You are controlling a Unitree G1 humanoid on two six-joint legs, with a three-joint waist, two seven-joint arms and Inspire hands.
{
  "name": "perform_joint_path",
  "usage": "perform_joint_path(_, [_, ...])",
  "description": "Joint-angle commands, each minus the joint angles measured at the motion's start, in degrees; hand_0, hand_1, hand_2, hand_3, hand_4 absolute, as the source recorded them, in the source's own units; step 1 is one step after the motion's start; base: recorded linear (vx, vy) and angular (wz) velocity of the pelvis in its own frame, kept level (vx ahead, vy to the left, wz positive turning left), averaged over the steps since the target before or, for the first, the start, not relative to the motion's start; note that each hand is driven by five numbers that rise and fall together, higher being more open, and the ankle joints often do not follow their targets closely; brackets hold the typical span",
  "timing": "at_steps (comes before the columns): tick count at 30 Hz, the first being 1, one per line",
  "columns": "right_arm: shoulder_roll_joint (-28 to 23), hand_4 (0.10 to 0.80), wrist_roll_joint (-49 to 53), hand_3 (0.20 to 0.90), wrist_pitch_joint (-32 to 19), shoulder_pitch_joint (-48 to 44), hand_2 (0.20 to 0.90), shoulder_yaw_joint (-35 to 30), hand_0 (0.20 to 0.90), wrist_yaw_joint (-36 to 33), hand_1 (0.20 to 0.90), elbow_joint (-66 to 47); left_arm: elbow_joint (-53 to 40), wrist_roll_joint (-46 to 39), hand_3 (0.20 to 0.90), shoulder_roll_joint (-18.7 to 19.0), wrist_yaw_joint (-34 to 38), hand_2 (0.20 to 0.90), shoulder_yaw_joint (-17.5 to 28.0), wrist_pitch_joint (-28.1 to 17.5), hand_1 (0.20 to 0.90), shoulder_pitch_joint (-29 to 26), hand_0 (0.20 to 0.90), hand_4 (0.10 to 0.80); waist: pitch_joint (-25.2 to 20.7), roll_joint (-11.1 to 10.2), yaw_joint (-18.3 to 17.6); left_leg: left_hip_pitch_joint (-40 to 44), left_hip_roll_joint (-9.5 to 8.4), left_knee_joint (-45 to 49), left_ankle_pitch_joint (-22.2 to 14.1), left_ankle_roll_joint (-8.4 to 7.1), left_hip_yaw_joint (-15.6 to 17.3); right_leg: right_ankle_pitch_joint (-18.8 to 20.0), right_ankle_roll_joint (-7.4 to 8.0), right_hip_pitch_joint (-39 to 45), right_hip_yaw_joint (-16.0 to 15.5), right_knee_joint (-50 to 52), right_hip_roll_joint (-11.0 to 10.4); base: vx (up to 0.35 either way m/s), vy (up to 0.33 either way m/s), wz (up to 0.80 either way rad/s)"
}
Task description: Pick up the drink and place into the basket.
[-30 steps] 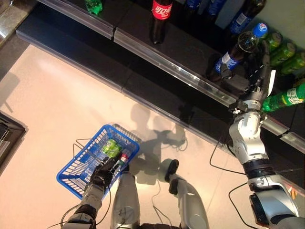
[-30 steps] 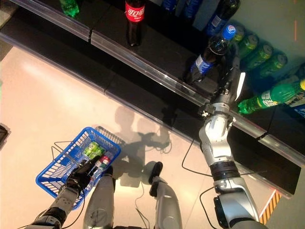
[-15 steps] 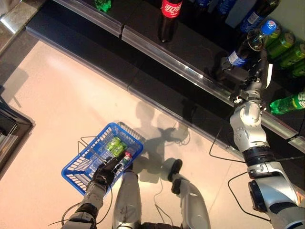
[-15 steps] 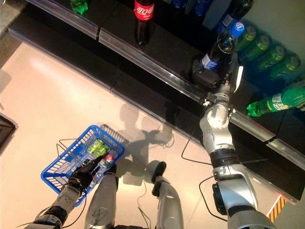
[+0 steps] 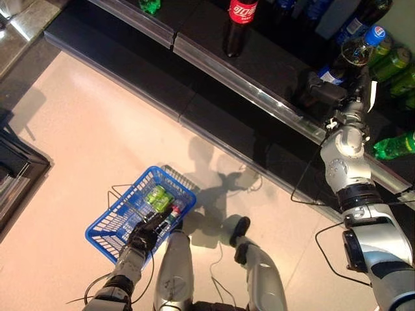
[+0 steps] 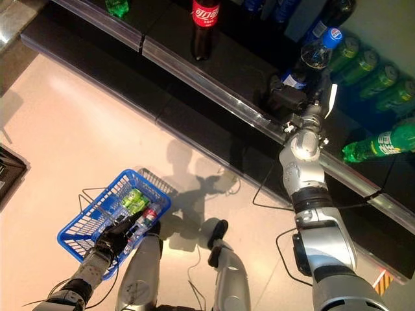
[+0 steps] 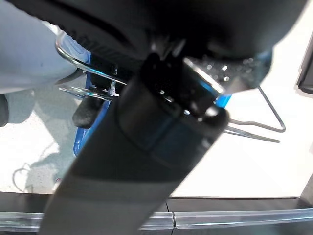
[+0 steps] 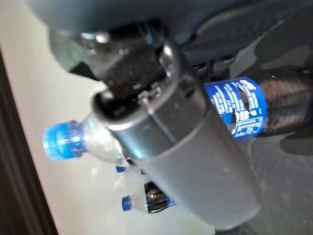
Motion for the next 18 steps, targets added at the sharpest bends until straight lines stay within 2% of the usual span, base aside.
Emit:
perform_joint_path(1, [-7.3, 0.1, 1.7, 0.2, -3.3, -8.0, 0.3, 0.7, 0.3, 1.0, 0.3, -1.5, -3.5, 2.4, 0.2, 3.6, -5.9, 0.3, -2.6, -2.9, 0.3, 0.9, 0.3, 0.1, -2.9, 0.6, 1.3, -2.1, -2.19, -5.9, 8.1, 3.81, -1.8, -3.9, 3.64, 4.7, -0.5, 4.2, -4.6, 0.0, 0.0, 0.0])
perform_joint_path(18, [-6.6, 0.1, 1.9, 0.2, -4.2, -8.8, 0.3, 0.7, 0.3, 1.9, 0.3, -0.1, -3.2, 1.8, 0.2, 3.3, -6.2, 0.3, -3.6, -3.5, 0.3, 0.4, 0.3, 0.1, -2.4, 1.3, 1.0, -2.3, -2.65, -6.3, 8.1, 4.09, -1.4, -3.7, 3.73, 3.5, -0.4, 4.6, -5.0, -0.001, 0.001, 0.0])
